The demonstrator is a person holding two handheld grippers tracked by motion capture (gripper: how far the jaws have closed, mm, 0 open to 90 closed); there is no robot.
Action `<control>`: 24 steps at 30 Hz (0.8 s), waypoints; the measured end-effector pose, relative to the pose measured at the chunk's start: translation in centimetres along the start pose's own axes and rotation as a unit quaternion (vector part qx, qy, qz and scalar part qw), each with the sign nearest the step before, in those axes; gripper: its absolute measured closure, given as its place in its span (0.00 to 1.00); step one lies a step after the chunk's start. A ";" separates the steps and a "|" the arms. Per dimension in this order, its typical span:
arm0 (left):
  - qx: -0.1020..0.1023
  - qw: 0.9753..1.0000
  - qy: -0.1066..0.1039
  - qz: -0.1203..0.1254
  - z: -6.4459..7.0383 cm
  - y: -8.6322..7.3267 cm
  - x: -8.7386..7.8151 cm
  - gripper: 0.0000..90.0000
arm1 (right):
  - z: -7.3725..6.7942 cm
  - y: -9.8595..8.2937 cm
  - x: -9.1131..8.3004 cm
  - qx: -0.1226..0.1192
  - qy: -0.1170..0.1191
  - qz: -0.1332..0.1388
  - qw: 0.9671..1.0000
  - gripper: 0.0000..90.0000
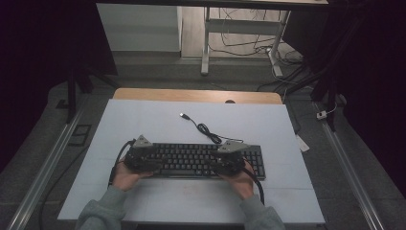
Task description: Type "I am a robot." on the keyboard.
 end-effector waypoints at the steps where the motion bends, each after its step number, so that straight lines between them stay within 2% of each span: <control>1: 0.000 1.000 0.000 -0.001 0.0 0.0 0.0 0.40 | 0.0 0.1 0.1 0.003 0.001 -0.002 1.000 0.79; 5: 0.003 1.000 0.004 -0.002 0.0 -0.1 0.1 0.40 | 0.1 0.4 0.7 0.009 0.005 -0.012 1.000 0.99; 16: 0.009 1.000 0.003 -0.009 0.2 -0.2 0.3 0.38 | -0.3 1.3 2.5 0.008 0.011 -0.025 1.000 1.00; 24: 0.013 1.000 0.003 -0.012 0.3 -0.3 0.4 0.37 | -0.1 1.1 3.8 0.008 0.010 -0.036 0.999 1.00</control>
Point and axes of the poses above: each handheld gripper's, and its own axes: x roughly forward along the jaws, y roughly out of its top, z roughly to its right, the point moved 7 cm from there along x, roughly forward along the jaws, and after that the axes turned 5 degrees about y, right-handed, at the moved point
